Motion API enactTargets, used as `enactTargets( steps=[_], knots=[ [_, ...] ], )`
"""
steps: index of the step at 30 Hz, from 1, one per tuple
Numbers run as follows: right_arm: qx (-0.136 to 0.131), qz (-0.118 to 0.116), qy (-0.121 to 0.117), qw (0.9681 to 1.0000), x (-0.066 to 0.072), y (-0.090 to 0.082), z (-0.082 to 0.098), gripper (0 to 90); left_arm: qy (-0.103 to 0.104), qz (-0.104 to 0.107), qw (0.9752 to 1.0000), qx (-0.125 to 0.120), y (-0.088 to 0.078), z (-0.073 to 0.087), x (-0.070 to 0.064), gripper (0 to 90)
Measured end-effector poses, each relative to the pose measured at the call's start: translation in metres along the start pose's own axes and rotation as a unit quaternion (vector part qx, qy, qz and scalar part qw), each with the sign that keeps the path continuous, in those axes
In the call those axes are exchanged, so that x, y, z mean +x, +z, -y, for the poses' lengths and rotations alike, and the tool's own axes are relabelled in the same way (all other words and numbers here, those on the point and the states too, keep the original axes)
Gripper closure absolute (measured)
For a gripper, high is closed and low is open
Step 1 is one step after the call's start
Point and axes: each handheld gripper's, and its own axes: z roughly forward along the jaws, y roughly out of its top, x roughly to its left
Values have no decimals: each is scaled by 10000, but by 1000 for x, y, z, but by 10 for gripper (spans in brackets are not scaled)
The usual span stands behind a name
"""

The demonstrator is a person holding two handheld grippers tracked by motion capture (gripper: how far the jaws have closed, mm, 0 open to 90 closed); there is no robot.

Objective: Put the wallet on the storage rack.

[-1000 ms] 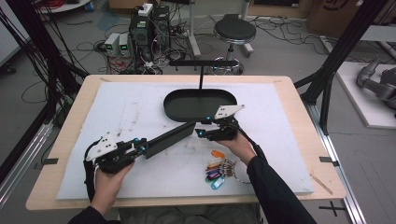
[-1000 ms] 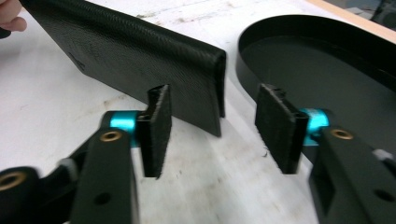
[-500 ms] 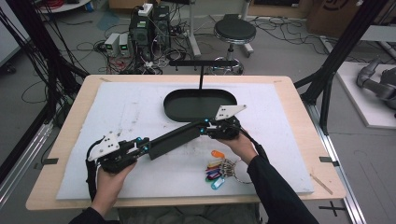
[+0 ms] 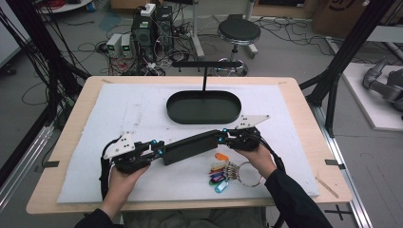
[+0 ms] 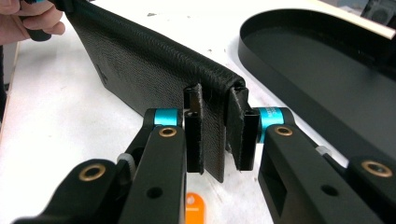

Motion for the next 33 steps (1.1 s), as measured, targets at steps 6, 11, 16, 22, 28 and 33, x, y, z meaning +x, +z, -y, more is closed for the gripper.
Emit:
enactTargets(
  steps=[6,11,16,22,28,33],
  knots=[
    [-11,23,115,9999,-1,0,4,792,53,-2,9997,241,11,1,1,570],
    [-35,-4,108,9999,-2,0,5,791,125,29,9979,634,23,6,2,465],
    [-29,-5,107,9999,-2,0,5,777,240,54,9971,719,25,10,5,623],
    [-96,23,99,9999,-3,-2,5,710,244,148,9975,639,22,11,9,728],
    [-402,63,136,9991,-7,-15,4,589,246,355,9977,524,17,8,11,738],
    [-640,-37,192,9978,-13,-25,5,478,283,669,9970,266,13,0,9,739]
  ],
)
